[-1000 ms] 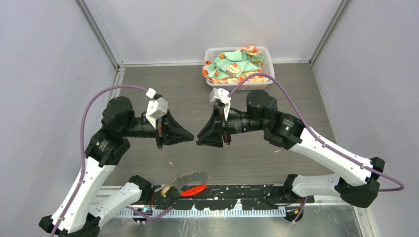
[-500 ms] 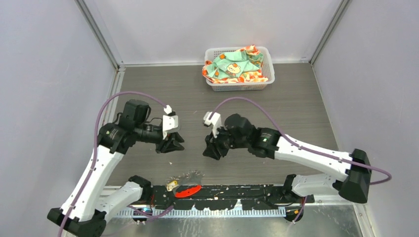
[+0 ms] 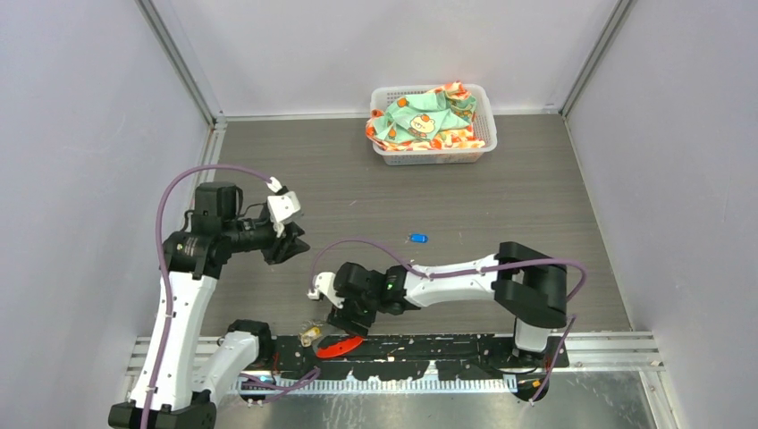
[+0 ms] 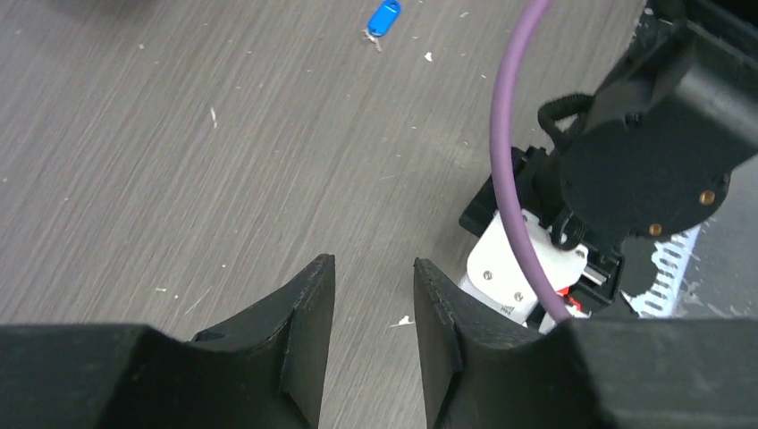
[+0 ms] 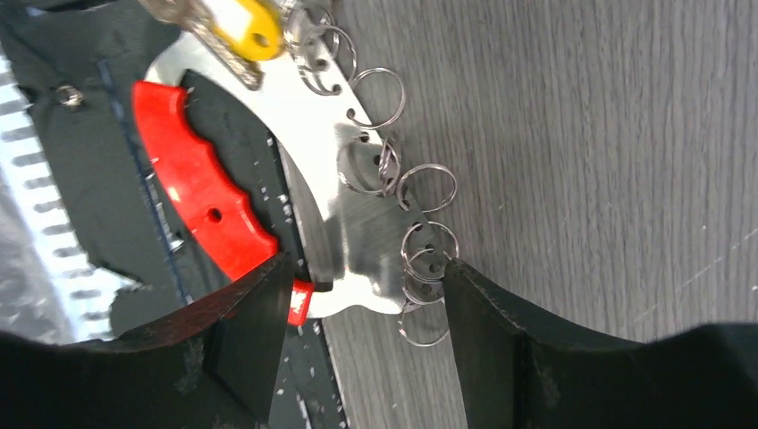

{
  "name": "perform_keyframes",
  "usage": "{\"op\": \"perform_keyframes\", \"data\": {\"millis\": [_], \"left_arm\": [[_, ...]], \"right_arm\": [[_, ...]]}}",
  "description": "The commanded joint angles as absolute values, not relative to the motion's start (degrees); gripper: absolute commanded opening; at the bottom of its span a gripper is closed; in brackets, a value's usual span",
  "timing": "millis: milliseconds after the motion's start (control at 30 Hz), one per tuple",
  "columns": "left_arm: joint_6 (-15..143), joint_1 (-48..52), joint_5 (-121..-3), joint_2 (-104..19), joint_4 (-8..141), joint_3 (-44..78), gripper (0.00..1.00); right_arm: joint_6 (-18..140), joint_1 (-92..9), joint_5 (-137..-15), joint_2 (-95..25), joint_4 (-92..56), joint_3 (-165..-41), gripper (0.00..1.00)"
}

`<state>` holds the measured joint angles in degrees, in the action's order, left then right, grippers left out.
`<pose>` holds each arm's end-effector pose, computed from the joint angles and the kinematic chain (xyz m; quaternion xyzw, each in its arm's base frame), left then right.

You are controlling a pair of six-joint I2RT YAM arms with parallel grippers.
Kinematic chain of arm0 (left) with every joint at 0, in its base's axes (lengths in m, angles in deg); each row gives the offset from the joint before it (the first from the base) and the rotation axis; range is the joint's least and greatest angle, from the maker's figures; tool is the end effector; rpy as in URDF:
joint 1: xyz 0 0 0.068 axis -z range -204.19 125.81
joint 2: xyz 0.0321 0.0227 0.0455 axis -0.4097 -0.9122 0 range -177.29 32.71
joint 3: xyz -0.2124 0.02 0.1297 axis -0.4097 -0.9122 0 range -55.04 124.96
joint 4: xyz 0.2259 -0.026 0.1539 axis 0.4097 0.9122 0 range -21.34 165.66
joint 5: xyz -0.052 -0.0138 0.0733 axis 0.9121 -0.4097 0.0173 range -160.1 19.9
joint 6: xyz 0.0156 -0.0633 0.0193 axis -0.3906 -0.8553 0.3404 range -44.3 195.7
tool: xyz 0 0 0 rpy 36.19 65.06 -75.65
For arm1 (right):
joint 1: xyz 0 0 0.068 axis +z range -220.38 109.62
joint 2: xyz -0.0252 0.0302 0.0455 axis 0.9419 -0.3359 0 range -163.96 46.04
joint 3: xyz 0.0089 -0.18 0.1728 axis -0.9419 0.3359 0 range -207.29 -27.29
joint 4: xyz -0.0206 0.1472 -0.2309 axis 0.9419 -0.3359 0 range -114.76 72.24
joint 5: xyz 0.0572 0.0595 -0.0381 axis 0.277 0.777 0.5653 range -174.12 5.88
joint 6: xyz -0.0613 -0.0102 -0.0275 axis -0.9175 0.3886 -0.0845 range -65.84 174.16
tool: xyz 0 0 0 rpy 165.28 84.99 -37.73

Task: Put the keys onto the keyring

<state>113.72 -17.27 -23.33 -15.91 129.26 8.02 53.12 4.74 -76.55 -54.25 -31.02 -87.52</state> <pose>0.1683 -0.0605 0.3359 0.4624 0.7303 -0.2628 0.4288 0.0898 0.3655 0.1261 -0.6005 0.7327 0.2391 0.2129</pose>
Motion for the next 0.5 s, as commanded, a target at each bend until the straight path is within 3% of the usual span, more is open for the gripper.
{"op": "perform_keyframes", "data": {"millis": [0,200,333,467], "left_arm": [[109.4,-19.0,-24.4,-14.6,123.7,7.7,0.40],[107.3,-19.0,-24.3,-14.5,121.3,8.9,0.43],[107.7,-19.0,-25.3,-14.9,120.5,9.3,0.43],[108.1,-19.0,-25.0,-15.4,119.8,9.1,0.43]], "right_arm": [[50.9,5.3,-81.4,-56.9,-28.6,-91.0,0.66],[51.3,4.6,-92.2,-61.1,-31.1,-92.5,0.63],[56.0,-1.2,-96.9,-62.8,-34.0,-93.1,0.51],[60.4,-8.0,-100.0,-59.5,-34.6,-90.0,0.51]]}}
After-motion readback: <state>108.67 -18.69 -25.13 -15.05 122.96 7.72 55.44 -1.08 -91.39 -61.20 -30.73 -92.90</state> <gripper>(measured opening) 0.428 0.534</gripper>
